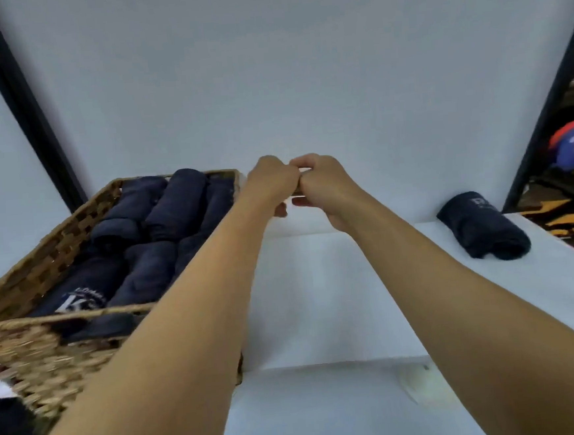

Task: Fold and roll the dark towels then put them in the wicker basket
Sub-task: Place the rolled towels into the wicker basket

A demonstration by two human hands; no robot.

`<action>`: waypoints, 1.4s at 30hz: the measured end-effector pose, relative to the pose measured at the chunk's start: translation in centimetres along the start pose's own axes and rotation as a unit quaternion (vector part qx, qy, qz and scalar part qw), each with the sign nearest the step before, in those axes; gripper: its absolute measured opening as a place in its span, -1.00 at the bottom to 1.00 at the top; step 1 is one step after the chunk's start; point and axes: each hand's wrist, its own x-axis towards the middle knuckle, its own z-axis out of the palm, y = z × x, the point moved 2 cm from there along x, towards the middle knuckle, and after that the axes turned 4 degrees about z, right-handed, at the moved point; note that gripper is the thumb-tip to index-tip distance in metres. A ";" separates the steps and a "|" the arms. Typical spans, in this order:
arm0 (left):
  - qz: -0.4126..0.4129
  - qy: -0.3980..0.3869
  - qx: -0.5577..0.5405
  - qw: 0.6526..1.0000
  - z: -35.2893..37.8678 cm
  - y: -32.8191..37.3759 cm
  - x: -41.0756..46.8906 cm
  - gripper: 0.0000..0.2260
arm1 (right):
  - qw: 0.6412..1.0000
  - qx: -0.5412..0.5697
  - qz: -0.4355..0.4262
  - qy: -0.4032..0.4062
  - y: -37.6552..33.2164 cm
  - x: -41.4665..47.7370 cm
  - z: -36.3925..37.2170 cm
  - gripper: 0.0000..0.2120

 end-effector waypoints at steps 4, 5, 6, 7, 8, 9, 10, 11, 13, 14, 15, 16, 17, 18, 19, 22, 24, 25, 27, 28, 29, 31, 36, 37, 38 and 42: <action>-0.001 -0.128 -0.161 0.979 12.0 4.2 1.1 -0.74 | 0.994 -0.035 0.067 0.079 4.3 1.3 -11.3 -0.54; -0.006 -0.150 -0.183 0.972 15.0 5.2 1.3 -0.74 | 0.990 -0.050 0.081 0.100 5.6 1.7 -14.0 -0.54; -0.012 -0.169 -0.202 0.965 17.9 6.1 1.6 -0.74 | 0.986 -0.065 0.093 0.121 6.8 2.0 -16.6 -0.54; -0.020 -0.185 -0.216 0.959 20.7 7.0 1.8 -0.74 | 0.981 -0.082 0.106 0.144 8.0 2.4 -19.1 -0.55; -0.029 -0.200 -0.226 0.953 23.5 7.7 2.0 -0.74 | 0.974 -0.099 0.119 0.166 9.2 2.7 -21.4 -0.55; -0.041 -0.213 -0.229 0.949 26.0 8.4 2.1 -0.75 | 0.967 -0.114 0.131 0.185 10.3 3.0 -23.6 -0.54; -0.051 -0.222 -0.228 0.946 28.5 9.0 2.4 -0.76 | 0.960 -0.128 0.140 0.204 11.4 3.3 -25.6 -0.54; -0.059 -0.231 -0.225 0.945 31.2 9.6 2.7 -0.76 | 0.954 -0.141 0.147 0.221 12.6 3.6 -27.8 -0.53; -0.065 -0.231 -0.213 0.947 34.5 10.1 3.5 -0.72 | 0.942 -0.186 0.148 0.237 14.3 3.9 -30.2 -0.56; -0.065 -0.227 -0.203 0.950 36.3 10.3 4.0 -0.69 | 0.934 -0.213 0.153 0.242 15.3 4.2 -31.5 -0.59; -0.061 -0.221 -0.191 0.955 37.9 10.4 4.5 -0.67 | 0.927 -0.236 0.160 0.245 16.4 4.6 -32.6 -0.63; -0.056 -0.217 -0.181 0.958 39.2 10.4 5.1 -0.68 | 0.921 -0.256 0.169 0.242 17.4 5.1 -33.5 -0.65; -0.052 -0.213 -0.174 0.960 40.3 10.3 5.5 -0.70 | 0.917 -0.269 0.178 0.236 18.6 5.6 -34.1 -0.66; -0.049 -0.209 -0.168 0.962 41.2 10.1 6.0 -0.72 | 0.915 -0.274 0.189 0.227 19.5 6.0 -34.6 -0.66; -0.044 -0.205 -0.159 0.965 41.9 10.0 6.4 -0.74 | 0.916 -0.274 0.197 0.218 20.5 6.6 -35.0 -0.67; -0.035 -0.196 -0.132 0.971 43.2 9.5 7.5 -0.85 | 0.916 -0.263 0.223 0.207 22.9 7.9 -35.4 -0.64; -0.039 -0.197 -0.132 0.971 43.5 9.5 8.1 -0.84 | 0.910 -0.260 0.245 0.211 23.6 8.4 -35.4 -0.59; -0.043 -0.201 -0.142 0.968 43.6 9.7 8.3 -0.81 | 0.907 -0.260 0.254 0.212 23.7 8.6 -35.4 -0.58; -0.060 -0.213 -0.162 0.962 43.5 10.1 8.4 -0.67 | 0.909 -0.244 0.267 0.206 23.6 9.0 -35.2 -0.61; -0.067 -0.221 -0.167 0.959 43.2 10.2 8.4 -0.62 | 0.914 -0.224 0.273 0.199 23.2 9.1 -34.9 -0.64; -0.070 -0.231 -0.166 0.956 42.7 10.2 8.2 -0.60 | 0.920 -0.202 0.278 0.188 22.8 9.2 -34.6 -0.65; -0.078 -0.243 -0.164 0.953 41.2 10.1 7.8 -0.57 | 0.934 -0.137 0.276 0.178 21.9 9.1 -33.7 -0.67; -0.084 -0.217 -0.193 0.953 33.0 9.8 7.1 -0.47 | 0.962 -0.048 0.216 0.163 16.0 8.0 -28.2 -0.83; -0.079 -0.206 -0.193 0.956 30.6 9.7 7.0 -0.46 | 0.968 -0.037 0.200 0.148 14.4 7.8 -26.6 -0.82; -0.074 -0.193 -0.189 0.960 28.0 9.6 6.8 -0.46 | 0.974 -0.023 0.186 0.130 12.5 7.4 -24.8 -0.83; -0.047 -0.150 -0.173 0.972 16.4 8.4 5.5 -0.51 | 0.990 0.003 0.135 0.050 5.6 5.5 -16.9 -0.84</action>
